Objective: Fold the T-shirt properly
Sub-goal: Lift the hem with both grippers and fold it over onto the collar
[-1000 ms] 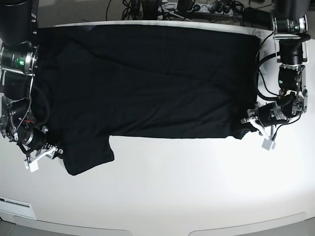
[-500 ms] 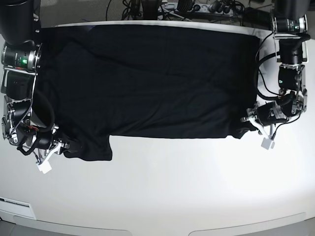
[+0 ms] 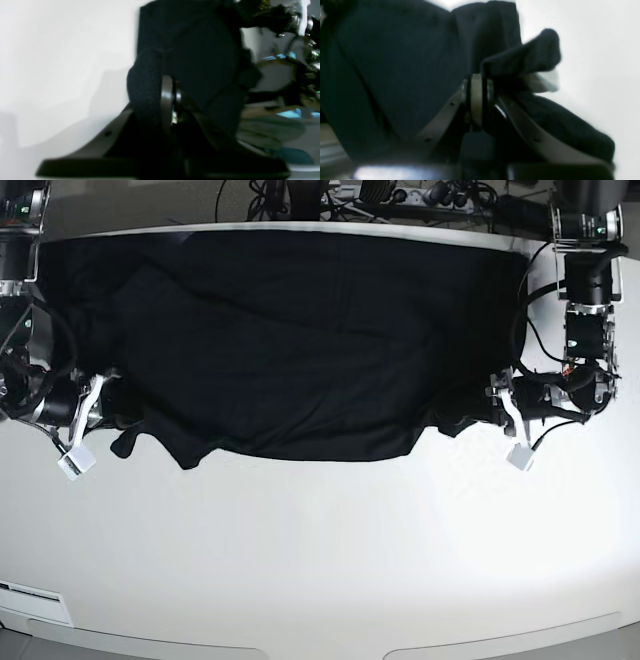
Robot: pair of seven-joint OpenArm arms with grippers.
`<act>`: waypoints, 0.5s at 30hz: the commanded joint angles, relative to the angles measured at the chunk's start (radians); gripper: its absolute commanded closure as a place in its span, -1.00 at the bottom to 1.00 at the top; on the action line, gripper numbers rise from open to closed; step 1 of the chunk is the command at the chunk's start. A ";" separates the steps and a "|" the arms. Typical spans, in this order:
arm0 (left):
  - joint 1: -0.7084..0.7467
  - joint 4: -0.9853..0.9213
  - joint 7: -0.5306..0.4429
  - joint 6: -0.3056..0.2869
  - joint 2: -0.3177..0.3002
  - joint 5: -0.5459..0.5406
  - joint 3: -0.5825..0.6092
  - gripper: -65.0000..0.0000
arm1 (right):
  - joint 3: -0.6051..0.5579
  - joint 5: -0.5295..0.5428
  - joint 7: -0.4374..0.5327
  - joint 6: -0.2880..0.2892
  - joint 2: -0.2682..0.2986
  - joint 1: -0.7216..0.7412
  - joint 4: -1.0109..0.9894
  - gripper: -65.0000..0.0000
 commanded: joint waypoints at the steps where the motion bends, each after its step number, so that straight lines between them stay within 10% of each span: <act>1: -0.024 0.029 0.032 -0.008 -0.027 -0.022 -0.005 1.00 | 0.012 0.019 0.025 0.006 0.042 0.008 0.056 1.00; 15: 0.041 0.315 0.056 -0.008 -0.154 -0.022 -0.005 1.00 | 0.014 0.010 0.025 -0.003 0.192 -0.103 0.237 1.00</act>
